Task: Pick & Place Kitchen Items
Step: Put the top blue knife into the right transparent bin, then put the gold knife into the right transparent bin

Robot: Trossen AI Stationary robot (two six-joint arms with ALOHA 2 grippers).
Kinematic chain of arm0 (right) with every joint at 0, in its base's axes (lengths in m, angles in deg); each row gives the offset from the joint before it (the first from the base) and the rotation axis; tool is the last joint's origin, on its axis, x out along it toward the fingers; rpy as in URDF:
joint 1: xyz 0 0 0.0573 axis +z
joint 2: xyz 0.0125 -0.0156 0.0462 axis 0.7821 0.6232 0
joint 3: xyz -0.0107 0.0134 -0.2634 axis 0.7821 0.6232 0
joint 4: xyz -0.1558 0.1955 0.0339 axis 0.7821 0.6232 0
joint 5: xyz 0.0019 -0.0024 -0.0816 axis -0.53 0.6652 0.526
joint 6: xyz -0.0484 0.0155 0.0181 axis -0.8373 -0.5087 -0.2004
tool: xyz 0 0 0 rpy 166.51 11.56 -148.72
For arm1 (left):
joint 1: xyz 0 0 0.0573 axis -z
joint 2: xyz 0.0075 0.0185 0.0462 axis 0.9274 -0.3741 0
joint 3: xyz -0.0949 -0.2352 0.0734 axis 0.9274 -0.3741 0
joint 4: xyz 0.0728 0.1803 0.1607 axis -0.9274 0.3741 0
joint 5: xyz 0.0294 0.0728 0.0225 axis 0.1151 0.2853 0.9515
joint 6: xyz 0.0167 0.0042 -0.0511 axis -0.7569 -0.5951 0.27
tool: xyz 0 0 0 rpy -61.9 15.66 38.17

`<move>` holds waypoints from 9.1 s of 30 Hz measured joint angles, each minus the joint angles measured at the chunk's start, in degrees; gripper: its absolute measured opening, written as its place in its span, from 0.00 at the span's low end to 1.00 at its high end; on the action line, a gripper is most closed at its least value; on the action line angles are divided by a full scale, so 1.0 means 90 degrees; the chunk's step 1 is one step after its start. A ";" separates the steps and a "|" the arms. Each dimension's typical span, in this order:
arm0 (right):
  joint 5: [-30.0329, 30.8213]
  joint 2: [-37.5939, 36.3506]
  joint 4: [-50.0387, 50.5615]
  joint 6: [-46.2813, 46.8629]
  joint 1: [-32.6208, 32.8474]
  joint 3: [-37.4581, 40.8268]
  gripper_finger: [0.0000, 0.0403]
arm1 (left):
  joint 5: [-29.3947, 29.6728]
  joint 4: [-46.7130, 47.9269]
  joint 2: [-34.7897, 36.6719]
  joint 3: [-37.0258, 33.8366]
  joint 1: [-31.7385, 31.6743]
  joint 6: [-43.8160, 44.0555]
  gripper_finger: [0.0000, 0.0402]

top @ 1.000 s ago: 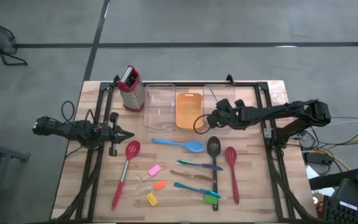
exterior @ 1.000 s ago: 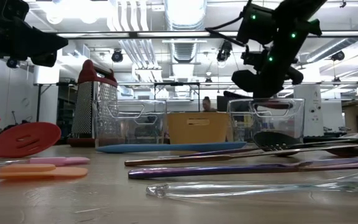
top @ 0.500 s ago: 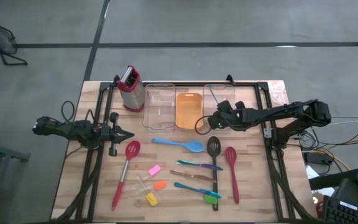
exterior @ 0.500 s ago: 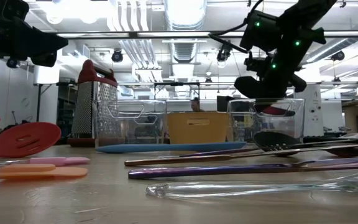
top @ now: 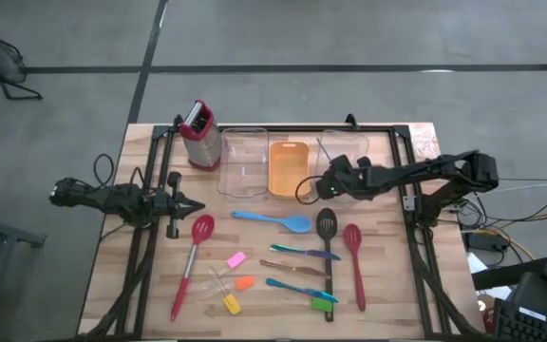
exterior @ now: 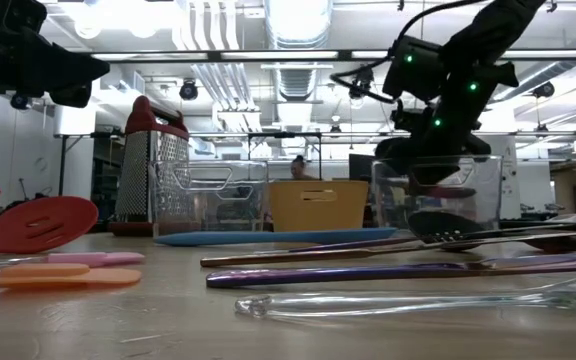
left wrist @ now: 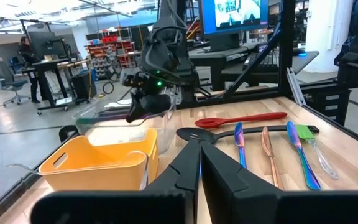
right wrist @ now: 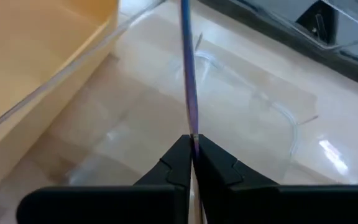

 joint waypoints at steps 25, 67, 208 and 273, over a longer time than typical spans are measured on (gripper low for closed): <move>0.0574 -0.0074 0.0200 0.0819 -0.0068 0.0012 0.05 | 0.0000 -0.0001 0.0000 0.0000 0.0002 0.0000 0.05; -0.2317 0.1331 -0.0586 -0.2490 0.3068 -0.1765 0.33 | -0.0002 -0.0006 -0.0025 0.0000 0.0000 -0.0001 0.05; 0.0000 0.1156 0.3800 0.0396 0.3329 -0.4114 0.14 | -0.0002 0.0002 -0.0089 -0.0002 0.0002 -0.0002 0.05; 0.1244 0.0771 0.2136 0.1486 0.0160 -0.1289 0.15 | 0.0000 0.0002 -0.0085 0.0000 0.0000 0.0000 0.05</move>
